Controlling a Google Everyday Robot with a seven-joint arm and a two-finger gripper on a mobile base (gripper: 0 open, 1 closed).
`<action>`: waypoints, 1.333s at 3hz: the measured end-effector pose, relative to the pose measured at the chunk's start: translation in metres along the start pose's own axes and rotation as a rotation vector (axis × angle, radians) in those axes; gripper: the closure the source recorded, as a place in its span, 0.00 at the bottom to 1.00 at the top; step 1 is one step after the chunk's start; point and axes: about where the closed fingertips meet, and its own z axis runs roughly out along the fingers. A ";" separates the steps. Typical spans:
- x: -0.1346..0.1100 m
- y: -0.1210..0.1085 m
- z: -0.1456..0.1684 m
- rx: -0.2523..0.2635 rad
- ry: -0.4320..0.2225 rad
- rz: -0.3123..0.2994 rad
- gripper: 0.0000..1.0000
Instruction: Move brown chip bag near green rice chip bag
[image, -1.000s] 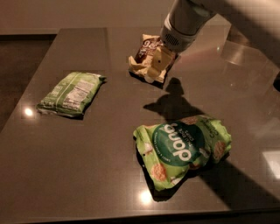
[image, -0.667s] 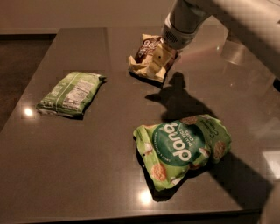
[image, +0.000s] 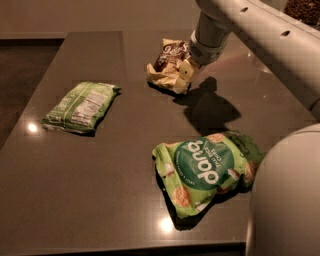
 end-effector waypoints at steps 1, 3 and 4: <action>0.001 -0.001 0.018 -0.009 0.045 0.005 0.01; -0.012 0.021 0.016 -0.035 0.034 -0.065 0.53; -0.016 0.033 0.011 -0.045 0.021 -0.101 0.78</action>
Offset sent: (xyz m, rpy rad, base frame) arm 0.0088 0.0089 -0.0200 -0.0299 0.0608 0.0113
